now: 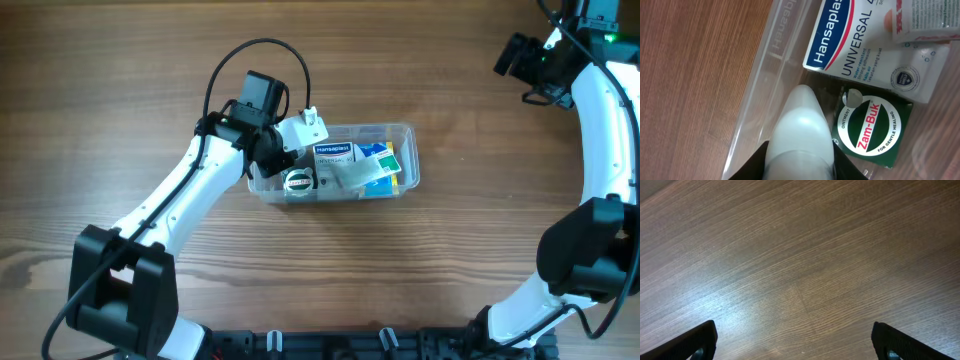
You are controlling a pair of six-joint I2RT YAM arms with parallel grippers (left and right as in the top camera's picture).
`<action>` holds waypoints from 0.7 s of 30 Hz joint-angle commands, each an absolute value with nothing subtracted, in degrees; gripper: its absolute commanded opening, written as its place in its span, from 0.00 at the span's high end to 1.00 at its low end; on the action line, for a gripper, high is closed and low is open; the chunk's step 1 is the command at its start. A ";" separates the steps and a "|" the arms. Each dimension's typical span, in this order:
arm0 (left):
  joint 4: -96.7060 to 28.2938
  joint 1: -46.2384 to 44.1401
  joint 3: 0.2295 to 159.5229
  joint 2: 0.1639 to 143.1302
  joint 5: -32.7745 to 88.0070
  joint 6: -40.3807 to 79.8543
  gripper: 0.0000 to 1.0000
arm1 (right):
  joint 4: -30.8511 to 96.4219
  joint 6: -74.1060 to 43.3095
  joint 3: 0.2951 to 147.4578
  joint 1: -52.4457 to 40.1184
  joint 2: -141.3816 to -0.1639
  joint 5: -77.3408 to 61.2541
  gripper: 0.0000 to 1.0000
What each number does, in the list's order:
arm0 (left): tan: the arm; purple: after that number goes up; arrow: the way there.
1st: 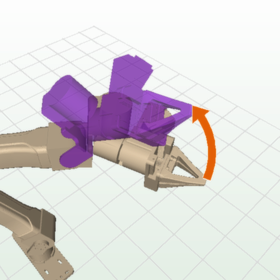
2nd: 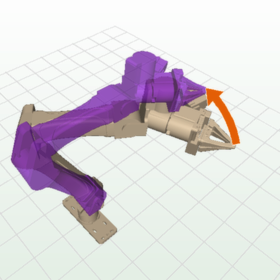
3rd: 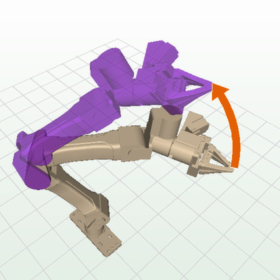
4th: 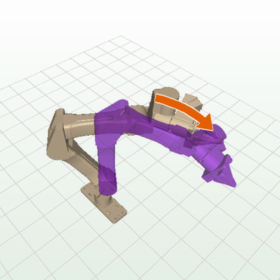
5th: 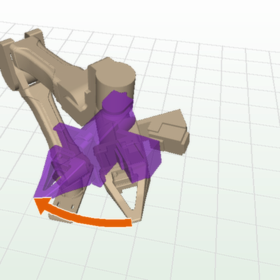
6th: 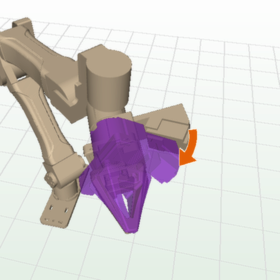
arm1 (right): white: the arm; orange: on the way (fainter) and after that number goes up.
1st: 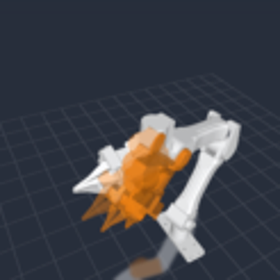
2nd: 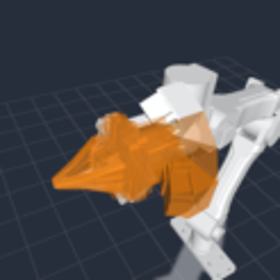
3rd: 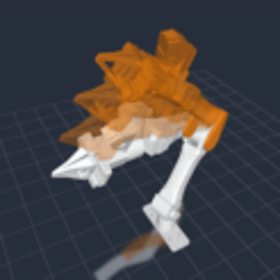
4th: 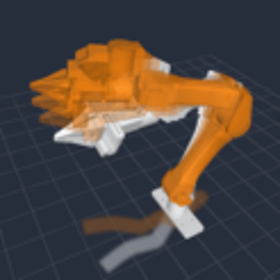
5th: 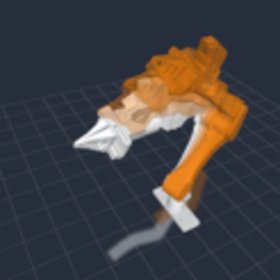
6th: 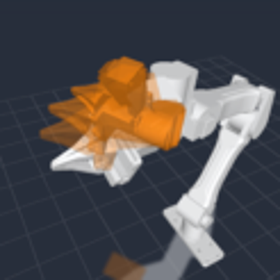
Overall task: Pack container
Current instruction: 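Grasp the white spray bottle and lower it into the container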
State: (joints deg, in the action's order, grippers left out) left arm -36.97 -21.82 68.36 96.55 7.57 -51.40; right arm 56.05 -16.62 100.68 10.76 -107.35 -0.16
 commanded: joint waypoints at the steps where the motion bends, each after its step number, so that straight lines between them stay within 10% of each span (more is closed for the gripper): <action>1: -36.40 -22.02 68.66 97.06 9.76 -52.31 0.71 | 55.92 -17.06 101.67 10.57 -105.86 -0.45 0.00; 12: -36.38 -22.02 68.66 99.37 10.31 -52.29 0.66 | 55.92 -17.06 101.67 10.57 -105.86 -0.45 0.00; 21: -36.12 -22.02 68.69 100.25 10.66 -52.10 0.01 | 55.92 -17.06 101.67 10.57 -105.86 -0.45 0.00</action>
State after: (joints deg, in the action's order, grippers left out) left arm -36.49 -21.82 68.36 99.55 9.56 -51.79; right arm 56.05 -16.62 100.68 10.76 -107.35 -0.16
